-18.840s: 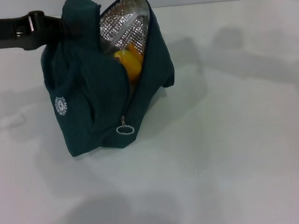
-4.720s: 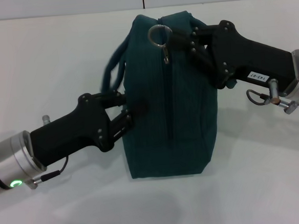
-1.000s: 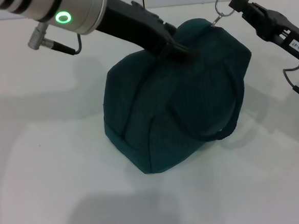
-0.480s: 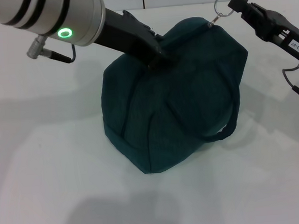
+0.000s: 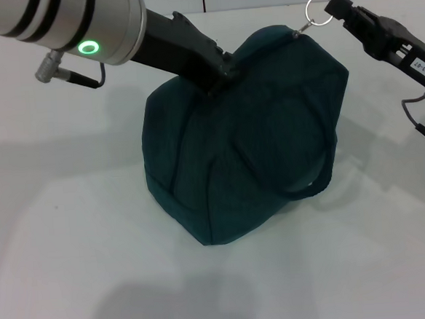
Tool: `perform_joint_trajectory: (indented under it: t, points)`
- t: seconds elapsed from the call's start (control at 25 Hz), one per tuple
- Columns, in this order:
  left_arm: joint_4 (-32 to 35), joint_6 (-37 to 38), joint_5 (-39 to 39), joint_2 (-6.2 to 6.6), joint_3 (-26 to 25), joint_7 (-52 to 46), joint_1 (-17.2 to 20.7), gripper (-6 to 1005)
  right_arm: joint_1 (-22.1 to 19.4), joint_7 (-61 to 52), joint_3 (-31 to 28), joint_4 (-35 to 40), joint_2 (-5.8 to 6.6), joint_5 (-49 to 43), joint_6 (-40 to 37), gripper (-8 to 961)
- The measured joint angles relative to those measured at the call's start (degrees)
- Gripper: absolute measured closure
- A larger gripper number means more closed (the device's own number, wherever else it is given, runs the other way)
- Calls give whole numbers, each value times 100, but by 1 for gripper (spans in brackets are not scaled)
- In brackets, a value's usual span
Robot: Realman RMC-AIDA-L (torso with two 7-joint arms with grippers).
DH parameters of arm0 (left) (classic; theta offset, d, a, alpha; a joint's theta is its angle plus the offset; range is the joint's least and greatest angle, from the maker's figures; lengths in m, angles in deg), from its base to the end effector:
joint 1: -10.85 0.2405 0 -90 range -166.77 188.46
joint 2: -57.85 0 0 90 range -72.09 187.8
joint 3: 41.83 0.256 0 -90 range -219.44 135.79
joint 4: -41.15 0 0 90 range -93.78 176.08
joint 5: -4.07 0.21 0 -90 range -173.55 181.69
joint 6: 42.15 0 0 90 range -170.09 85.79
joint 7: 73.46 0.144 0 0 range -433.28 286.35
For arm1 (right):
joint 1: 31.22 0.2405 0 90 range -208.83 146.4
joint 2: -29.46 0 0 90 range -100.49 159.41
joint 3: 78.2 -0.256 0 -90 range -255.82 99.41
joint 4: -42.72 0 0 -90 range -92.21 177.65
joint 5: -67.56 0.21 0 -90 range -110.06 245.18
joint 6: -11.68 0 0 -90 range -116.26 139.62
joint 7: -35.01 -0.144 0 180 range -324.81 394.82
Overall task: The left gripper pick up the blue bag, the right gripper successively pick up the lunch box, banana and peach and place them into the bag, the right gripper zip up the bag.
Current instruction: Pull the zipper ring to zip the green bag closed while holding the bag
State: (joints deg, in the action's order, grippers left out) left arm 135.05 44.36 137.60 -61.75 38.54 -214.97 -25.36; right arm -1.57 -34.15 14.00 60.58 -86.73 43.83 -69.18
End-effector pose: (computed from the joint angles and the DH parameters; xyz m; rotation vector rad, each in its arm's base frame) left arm -0.0712 0.3486 0.0160 -2.7654 -0.4258 0.0229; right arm 0.2211 0.3479 -0.0107 -2.1210 0.8714 1.5333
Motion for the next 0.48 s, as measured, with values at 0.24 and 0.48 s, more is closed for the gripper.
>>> perform_joint_trajectory:
  t: [0.24,0.48]
  points:
    - [6,89,-135,3,21,138,7,900,-40,-1,-29,-54,-1,101,16,947]
    - [12,294,-518,18,-91,326,71,923,-54,-1,-39,-387,19,464,212,947]
